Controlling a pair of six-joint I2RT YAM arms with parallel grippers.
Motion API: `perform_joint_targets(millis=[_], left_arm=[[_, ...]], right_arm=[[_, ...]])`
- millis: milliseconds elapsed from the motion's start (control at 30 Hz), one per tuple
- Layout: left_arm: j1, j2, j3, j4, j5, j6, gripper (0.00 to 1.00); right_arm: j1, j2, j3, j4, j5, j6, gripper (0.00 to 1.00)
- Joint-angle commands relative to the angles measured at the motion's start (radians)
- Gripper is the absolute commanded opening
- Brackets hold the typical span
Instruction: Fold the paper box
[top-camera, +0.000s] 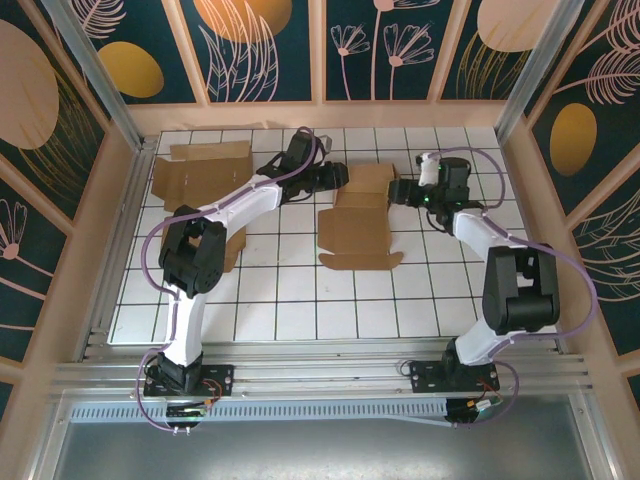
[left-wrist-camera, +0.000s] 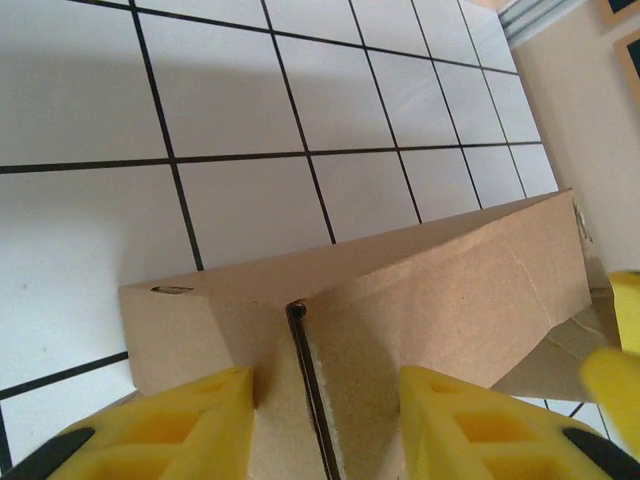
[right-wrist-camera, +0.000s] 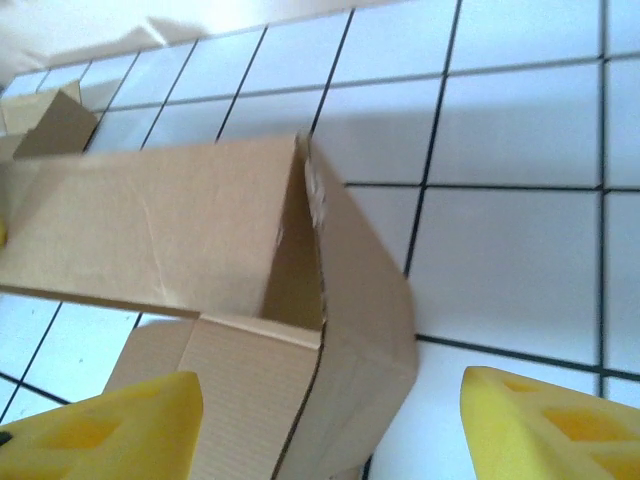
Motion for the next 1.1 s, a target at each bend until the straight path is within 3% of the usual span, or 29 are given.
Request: perform_joint_targets(millis=[0, 33, 133, 200, 267, 467, 633, 733, 867, 967, 1067], left_arm=[[-0.006, 0.059, 0.013, -0.14, -0.003, 0.039, 0.4], [-0.007, 0.061, 0.019, -0.144, 0.0, 0.039, 0.4], [-0.007, 0.063, 0.027, -0.149, 0.003, 0.037, 0.42], [-0.007, 0.062, 0.037, -0.161, 0.001, 0.049, 0.48], [-0.007, 0.05, 0.038, -0.164, -0.008, 0.057, 0.54], [-0.007, 0.008, 0.069, -0.168, -0.024, 0.065, 0.71], [-0.007, -0.073, 0.078, -0.196, -0.061, 0.073, 0.75], [-0.007, -0.156, 0.029, -0.186, -0.103, 0.066, 0.76], [-0.007, -0.279, -0.088, -0.126, -0.105, 0.005, 0.76], [-0.027, -0.36, -0.219, -0.024, -0.067, -0.082, 0.66], [-0.103, -0.39, -0.361, 0.086, -0.055, -0.152, 0.55]], right_arm=[[0.003, -0.028, -0.03, 0.014, 0.019, -0.021, 0.7], [-0.004, -0.017, -0.035, 0.021, 0.043, 0.001, 0.7], [-0.018, 0.008, -0.042, 0.03, -0.05, 0.048, 0.71], [-0.016, 0.011, -0.06, 0.051, -0.097, 0.052, 0.73], [-0.015, 0.018, -0.067, 0.057, -0.064, 0.067, 0.71], [0.005, 0.052, -0.045, 0.074, 0.075, 0.1, 0.48], [0.031, 0.069, 0.011, -0.009, 0.239, 0.104, 0.28], [0.044, 0.063, 0.03, -0.039, 0.292, 0.124, 0.18], [0.062, 0.061, 0.061, -0.071, 0.326, 0.145, 0.11], [0.07, 0.07, 0.083, -0.093, 0.332, 0.147, 0.07], [0.071, 0.077, 0.088, -0.095, 0.333, 0.144, 0.05]])
